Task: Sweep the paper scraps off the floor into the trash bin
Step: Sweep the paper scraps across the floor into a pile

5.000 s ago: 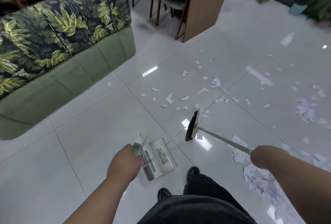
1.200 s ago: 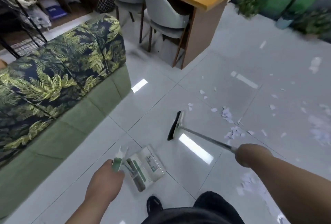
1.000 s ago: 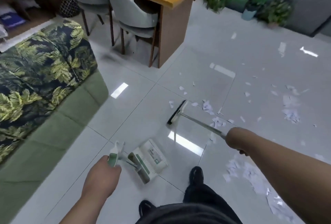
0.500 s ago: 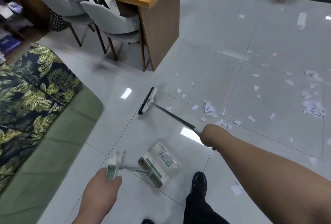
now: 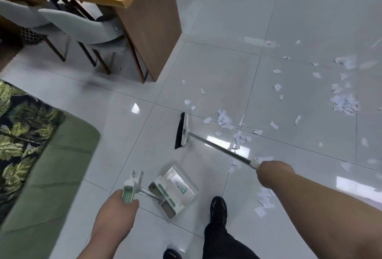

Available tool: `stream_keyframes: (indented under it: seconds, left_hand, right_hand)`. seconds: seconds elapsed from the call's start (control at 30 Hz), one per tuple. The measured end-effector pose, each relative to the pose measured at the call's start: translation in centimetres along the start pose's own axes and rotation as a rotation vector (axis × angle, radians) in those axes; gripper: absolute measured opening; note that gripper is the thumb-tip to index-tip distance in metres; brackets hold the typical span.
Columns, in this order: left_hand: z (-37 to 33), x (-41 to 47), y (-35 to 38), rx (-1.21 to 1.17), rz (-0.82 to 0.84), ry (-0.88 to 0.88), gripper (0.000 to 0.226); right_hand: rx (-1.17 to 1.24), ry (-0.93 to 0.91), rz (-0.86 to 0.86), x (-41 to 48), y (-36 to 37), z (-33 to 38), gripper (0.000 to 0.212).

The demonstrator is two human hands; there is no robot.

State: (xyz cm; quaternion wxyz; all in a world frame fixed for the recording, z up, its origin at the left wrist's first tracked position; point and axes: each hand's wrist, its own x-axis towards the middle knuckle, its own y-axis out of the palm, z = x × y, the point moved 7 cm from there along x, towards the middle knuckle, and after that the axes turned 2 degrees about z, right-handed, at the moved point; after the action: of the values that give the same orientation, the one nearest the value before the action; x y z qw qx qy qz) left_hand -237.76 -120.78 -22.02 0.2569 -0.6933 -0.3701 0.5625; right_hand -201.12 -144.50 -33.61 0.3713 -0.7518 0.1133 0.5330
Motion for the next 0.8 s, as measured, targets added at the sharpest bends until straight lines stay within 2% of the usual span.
stream_keyframes:
  seconds: [0.07, 0.17, 0.23, 0.27, 0.37, 0.43, 0.53, 0.6, 0.7, 0.8]
  left_hand:
    - [-2.3, 0.2, 0.6, 0.017, 0.014, 0.039, 0.004]
    - [-5.4, 0.3, 1.3, 0.036, 0.027, 0.096, 0.006]
    - [-7.0, 0.4, 1.8, 0.05, 0.04, 0.12, 0.008]
    - [-7.8, 0.4, 2.0, 0.059, 0.044, 0.135, 0.008]
    - [-10.1, 0.2, 2.3, 0.074, 0.044, 0.197, 0.005]
    - [-11.5, 0.1, 2.4, 0.074, 0.044, 0.235, 0.004]
    - [-13.4, 0.2, 2.6, 0.062, 0.045, 0.285, 0.004]
    - [-14.6, 0.4, 2.8, 0.047, 0.054, 0.317, 0.005]
    - [-16.0, 0.8, 2.7, 0.037, 0.062, 0.352, 0.006]
    - [-16.5, 1.6, 2.0, 0.017, 0.059, 0.354, 0.007]
  right_hand:
    - [0.026, 0.022, 0.059, -0.5, 0.5, -2.9, 0.07]
    - [0.142, 0.119, 0.046, -1.7, 1.4, -8.1, 0.047]
    - [0.174, 0.192, 0.078, -2.5, 2.9, -11.5, 0.041]
    - [0.178, 0.233, 0.097, -2.6, 3.9, -13.3, 0.044]
    - [0.238, 0.342, 0.09, -0.2, 8.5, -19.6, 0.075]
    - [0.299, 0.412, 0.053, 0.5, 10.2, -22.8, 0.069]
    - [0.361, 0.424, -0.082, -5.1, 6.2, -22.2, 0.039]
    - [0.43, 0.417, -0.138, -6.3, 4.2, -21.4, 0.026]
    - [0.486, 0.365, -0.182, -8.0, 1.3, -18.9, 0.032]
    - [0.631, 0.289, -0.214, -8.5, -1.2, -15.0, 0.019]
